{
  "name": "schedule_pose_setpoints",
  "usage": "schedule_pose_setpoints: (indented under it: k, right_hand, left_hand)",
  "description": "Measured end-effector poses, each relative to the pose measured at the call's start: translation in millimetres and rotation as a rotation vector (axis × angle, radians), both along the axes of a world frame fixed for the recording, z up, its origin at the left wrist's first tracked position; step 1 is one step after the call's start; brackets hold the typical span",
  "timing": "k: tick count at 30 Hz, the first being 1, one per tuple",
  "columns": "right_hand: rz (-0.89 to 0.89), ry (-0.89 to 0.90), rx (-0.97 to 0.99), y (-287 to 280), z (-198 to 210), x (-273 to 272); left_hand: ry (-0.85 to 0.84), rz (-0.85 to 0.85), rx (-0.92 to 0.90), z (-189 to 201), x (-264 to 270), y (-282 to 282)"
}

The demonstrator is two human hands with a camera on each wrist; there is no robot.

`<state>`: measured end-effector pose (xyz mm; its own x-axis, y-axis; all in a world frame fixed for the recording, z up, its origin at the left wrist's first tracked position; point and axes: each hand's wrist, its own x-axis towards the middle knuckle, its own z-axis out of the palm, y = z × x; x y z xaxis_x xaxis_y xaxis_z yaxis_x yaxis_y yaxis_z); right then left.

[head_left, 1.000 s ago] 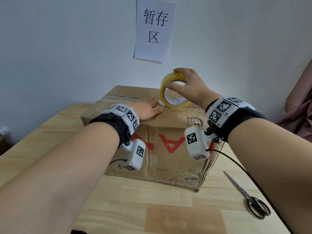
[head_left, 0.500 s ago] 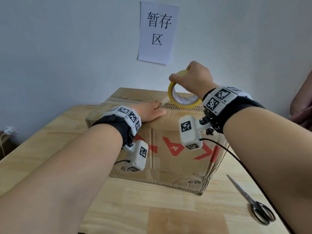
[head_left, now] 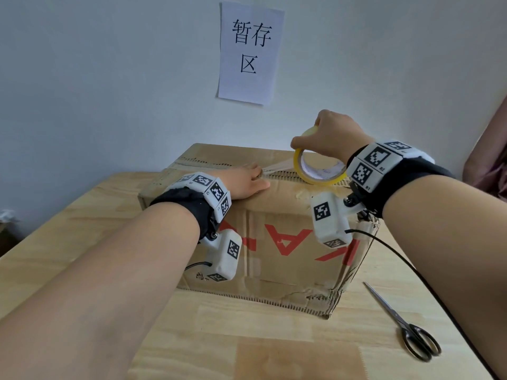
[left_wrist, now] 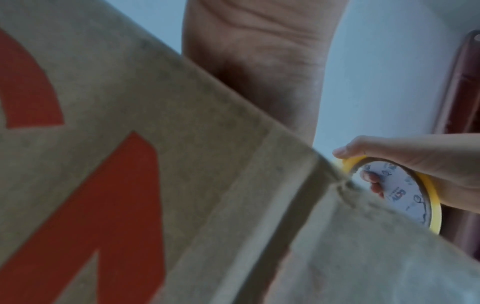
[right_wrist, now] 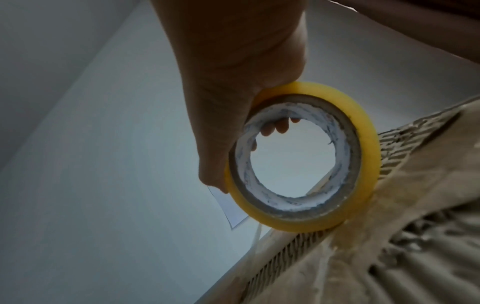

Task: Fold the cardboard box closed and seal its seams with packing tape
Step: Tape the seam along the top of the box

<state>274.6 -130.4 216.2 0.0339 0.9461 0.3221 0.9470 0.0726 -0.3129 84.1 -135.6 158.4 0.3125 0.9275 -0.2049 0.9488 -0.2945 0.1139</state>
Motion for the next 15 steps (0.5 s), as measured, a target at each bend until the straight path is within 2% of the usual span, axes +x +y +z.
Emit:
schedule_pose_setpoints:
  k: [3, 7, 11, 15]
  right_hand:
    - [-0.049, 0.001, 0.029, 1, -4, 2]
    - [-0.044, 0.244, 0.073, -6, -10, 12]
    - [-0.051, 0.466, -0.030, -4, -22, 17]
    - [-0.029, 0.531, -0.032, -1, -24, 11]
  left_hand:
    - [0.028, 0.008, -0.007, 3, 3, -1]
    - [0.022, 0.020, -0.021, 8, 7, -1]
    - [0.056, 0.014, -0.004, 7, 17, -2]
    - [0.092, 0.007, -0.019, 2, 31, -1]
